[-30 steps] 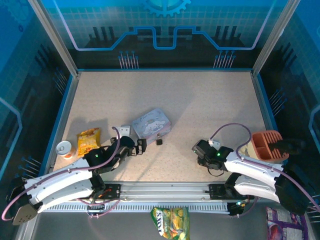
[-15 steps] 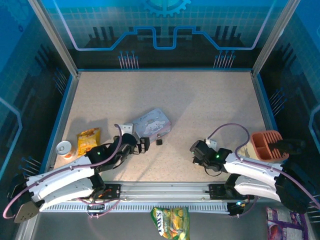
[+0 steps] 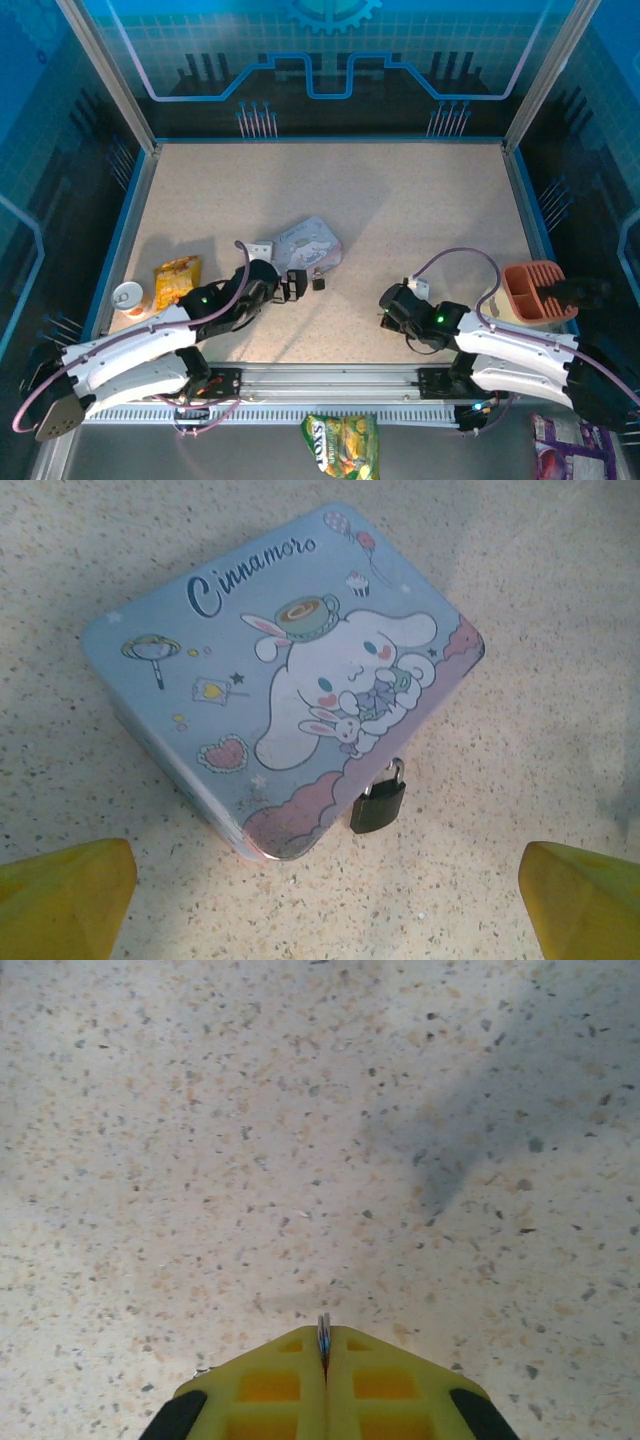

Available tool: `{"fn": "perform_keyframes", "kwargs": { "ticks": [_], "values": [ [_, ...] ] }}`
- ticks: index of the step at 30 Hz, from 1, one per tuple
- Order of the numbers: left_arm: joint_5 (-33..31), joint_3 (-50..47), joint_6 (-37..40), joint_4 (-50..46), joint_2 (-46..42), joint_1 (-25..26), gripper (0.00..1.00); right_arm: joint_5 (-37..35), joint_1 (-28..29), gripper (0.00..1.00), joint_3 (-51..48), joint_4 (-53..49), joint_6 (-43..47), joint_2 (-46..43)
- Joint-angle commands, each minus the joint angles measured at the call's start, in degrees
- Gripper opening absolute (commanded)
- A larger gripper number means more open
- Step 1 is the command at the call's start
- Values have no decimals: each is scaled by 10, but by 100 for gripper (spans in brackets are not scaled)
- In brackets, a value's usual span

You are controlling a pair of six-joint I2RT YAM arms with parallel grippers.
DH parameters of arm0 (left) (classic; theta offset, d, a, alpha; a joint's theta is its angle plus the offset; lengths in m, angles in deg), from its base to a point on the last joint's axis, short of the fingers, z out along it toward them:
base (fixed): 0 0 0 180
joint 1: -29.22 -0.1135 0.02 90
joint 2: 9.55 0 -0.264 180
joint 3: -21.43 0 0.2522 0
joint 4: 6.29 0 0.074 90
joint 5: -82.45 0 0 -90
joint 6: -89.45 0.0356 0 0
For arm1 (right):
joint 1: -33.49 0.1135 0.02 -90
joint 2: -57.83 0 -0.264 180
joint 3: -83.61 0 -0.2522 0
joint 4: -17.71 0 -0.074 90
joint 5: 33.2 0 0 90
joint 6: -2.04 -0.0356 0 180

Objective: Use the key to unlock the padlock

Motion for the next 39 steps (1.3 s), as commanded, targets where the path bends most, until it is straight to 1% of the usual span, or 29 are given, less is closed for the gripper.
{"fn": "perform_keyframes", "kwargs": {
  "ticks": [1,5,9,15,20,23,27,30,35,39],
  "values": [
    [32,18,-5,16,10,-4,99,-22,8,0,-10,12,-14,-22],
    [60,-3,-3,79,19,-4,99,-18,8,0,-27,21,-27,-68],
    [78,-18,-9,122,24,-4,99,-11,7,0,-47,31,-53,-128],
    [143,-31,11,182,26,-4,99,-10,10,0,-57,36,-84,-192],
    [192,-48,9,251,27,-2,95,-5,11,0,-48,49,-96,-220],
    [228,-54,8,296,33,4,91,-3,14,0,-34,71,-101,-220],
    [232,-60,14,349,46,26,88,-4,27,0,-24,128,-127,-206],
    [247,-59,22,381,57,43,84,-14,49,0,-4,162,-127,-183],
    [254,-49,35,395,65,65,75,-57,89,0,31,184,-108,-144],
    [251,-36,34,373,72,69,68,-60,101,0,32,214,-108,-126]
  ]
}}
